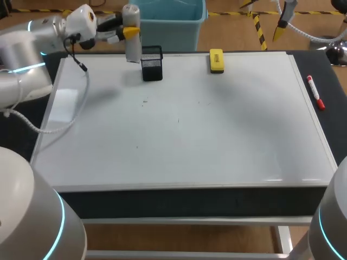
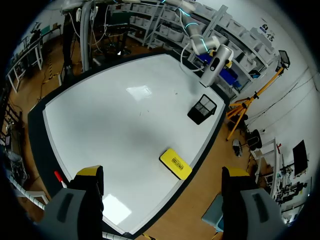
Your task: Pick up the inspection probe, press it on each red-marked spot on the whiteboard one by one, put down the probe, pick up the eraser, and wipe off all the red marks.
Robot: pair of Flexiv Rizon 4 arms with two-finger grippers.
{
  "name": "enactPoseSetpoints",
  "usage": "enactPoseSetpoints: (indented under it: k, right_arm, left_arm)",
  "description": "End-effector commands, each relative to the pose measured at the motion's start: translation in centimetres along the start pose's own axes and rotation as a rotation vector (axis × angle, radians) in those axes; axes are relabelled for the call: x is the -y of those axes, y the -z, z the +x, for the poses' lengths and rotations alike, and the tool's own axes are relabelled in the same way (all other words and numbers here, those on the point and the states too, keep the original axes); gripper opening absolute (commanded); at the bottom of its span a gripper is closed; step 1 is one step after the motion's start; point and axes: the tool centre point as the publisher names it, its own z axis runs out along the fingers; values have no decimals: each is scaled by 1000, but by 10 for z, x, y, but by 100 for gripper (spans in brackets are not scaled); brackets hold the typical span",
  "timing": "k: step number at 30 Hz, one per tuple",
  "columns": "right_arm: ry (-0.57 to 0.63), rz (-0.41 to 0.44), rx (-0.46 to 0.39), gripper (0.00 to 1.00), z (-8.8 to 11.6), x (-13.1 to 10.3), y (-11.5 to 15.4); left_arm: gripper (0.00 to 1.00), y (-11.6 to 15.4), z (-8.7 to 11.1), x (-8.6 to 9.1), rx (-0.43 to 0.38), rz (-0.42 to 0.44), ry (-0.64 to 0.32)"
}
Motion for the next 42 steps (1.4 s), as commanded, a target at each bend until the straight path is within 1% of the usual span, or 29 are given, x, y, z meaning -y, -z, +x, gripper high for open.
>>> enactPoseSetpoints:
  k: [1,6,15,18,30,42]
  right_arm:
    - [1,3,-4,100,0,0,1]
    - [1,3,-4,100,0,0,1]
    - [1,3,-4,100,0,0,1]
    - [1,3,-4,100,0,0,1]
    - [1,3,-4,100,0,0,1]
    - [1,3,-4,100,0,0,1]
  left_arm:
    - [0,-12,-15,-5,-24,14,-4]
    - [0,-24,-26,-12,-25,27,-4]
    - [0,-40,-37,-24,-17,56,0]
    - [0,-44,-38,-28,-17,60,3]
    - [0,-45,-48,-43,10,62,1]
    - [0,-42,-49,-65,17,52,16]
